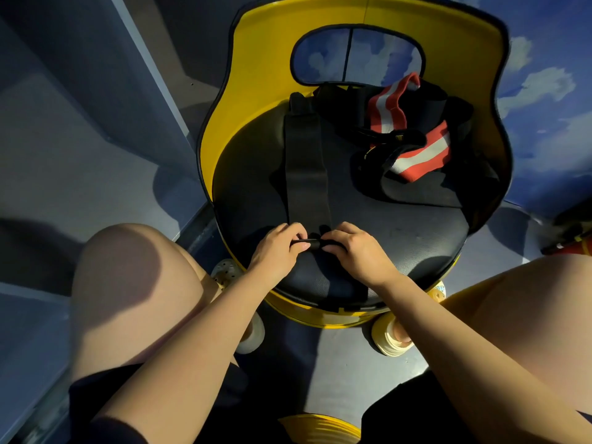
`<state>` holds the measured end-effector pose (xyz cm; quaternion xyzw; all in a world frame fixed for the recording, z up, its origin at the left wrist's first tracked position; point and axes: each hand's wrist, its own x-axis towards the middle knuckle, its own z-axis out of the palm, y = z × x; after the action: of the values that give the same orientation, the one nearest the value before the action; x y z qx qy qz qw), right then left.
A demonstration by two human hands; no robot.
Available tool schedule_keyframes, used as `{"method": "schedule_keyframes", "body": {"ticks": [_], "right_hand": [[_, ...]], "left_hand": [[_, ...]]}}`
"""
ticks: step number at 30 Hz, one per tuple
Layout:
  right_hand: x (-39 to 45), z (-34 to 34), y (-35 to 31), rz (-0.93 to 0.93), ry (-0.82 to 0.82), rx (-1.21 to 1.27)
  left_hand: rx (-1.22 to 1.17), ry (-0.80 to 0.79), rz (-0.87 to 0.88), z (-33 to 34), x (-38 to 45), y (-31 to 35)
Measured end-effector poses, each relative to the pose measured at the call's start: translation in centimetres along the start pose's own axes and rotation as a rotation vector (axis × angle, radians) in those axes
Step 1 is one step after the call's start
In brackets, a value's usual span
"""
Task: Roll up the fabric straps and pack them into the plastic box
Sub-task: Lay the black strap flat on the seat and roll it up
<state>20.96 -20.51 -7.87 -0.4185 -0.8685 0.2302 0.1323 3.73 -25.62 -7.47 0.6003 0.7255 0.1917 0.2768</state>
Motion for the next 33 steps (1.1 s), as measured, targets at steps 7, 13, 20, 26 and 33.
{"method": "schedule_keyframes", "body": {"ticks": [7, 13, 20, 26, 33], "right_hand": [[1.2, -0.3, 0.2, 0.149, -0.073, 0.121], [2.3, -0.8, 0.3, 0.178, -0.094, 0.152], [2.3, -0.2, 0.4, 0.218, -0.004, 0.221], [0.9, 0.6, 0.6, 0.03, 0.067, 0.017], [0.6, 0.9, 1.0, 0.002, 0.105, 0.059]], "left_hand": [[0.395, 0.15, 0.137, 0.0, -0.3, -0.1], [0.433, 0.051, 0.221, 0.3, -0.3, 0.3], [0.358, 0.016, 0.136, 0.4, 0.2, 0.3], [0.172, 0.037, 0.036, 0.2, 0.5, 0.2], [0.018, -0.006, -0.031, -0.4, 1.3, -0.3]]}}
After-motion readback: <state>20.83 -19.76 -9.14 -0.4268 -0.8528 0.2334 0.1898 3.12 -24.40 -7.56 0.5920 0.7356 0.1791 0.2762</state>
